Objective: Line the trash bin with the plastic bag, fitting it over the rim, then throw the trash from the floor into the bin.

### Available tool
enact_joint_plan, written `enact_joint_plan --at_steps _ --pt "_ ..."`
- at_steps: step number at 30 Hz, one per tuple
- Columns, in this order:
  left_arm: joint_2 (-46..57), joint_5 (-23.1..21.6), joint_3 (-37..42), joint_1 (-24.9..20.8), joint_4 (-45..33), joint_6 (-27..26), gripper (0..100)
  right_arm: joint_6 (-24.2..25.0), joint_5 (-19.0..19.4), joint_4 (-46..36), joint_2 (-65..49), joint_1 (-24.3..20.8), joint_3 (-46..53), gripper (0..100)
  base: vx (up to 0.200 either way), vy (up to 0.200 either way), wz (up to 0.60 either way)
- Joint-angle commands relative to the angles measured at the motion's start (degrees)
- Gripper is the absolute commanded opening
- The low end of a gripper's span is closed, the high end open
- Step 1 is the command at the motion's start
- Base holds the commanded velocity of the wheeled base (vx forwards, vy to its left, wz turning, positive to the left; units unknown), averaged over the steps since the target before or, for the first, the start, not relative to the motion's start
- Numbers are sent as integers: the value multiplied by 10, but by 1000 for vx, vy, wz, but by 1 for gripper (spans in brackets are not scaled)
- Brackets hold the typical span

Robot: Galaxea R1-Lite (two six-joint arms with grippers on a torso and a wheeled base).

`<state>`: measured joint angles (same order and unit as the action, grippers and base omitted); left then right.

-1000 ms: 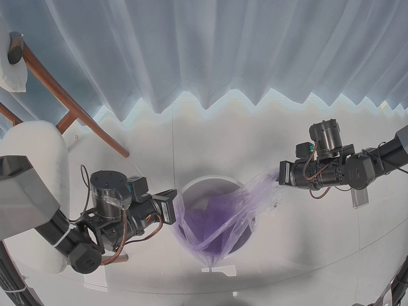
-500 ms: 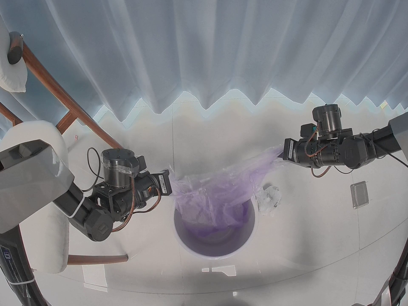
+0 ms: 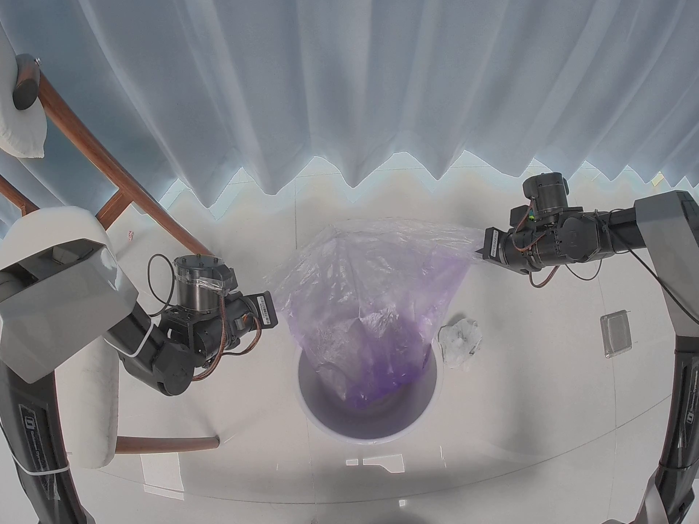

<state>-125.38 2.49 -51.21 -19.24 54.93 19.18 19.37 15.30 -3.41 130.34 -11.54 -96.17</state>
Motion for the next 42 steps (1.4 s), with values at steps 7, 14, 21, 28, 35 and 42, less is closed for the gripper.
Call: enact_joint_plan --at_steps 7,14,21,28,35,42 --pt "-18 1 10 18 6 -2 0 -3 3 -3 35 21 -2 0 0 0 0" --pt "4 -5 74 11 20 -5 0 -17 5 2 12 19 65 0 0 0 0" --pt "34 -33 81 -3 80 2 0 -10 45 4 -38 16 90 0 0 0 0" --pt "47 -39 134 -41 100 -3 0 -7 71 5 -102 1 164 0 0 0 0" --pt "36 -36 219 -57 157 -6 0 -23 85 66 -127 -12 291 0 0 0 0" --pt "-10 -37 270 -46 251 -32 0 -28 83 177 -121 -7 381 0 0 0 0"
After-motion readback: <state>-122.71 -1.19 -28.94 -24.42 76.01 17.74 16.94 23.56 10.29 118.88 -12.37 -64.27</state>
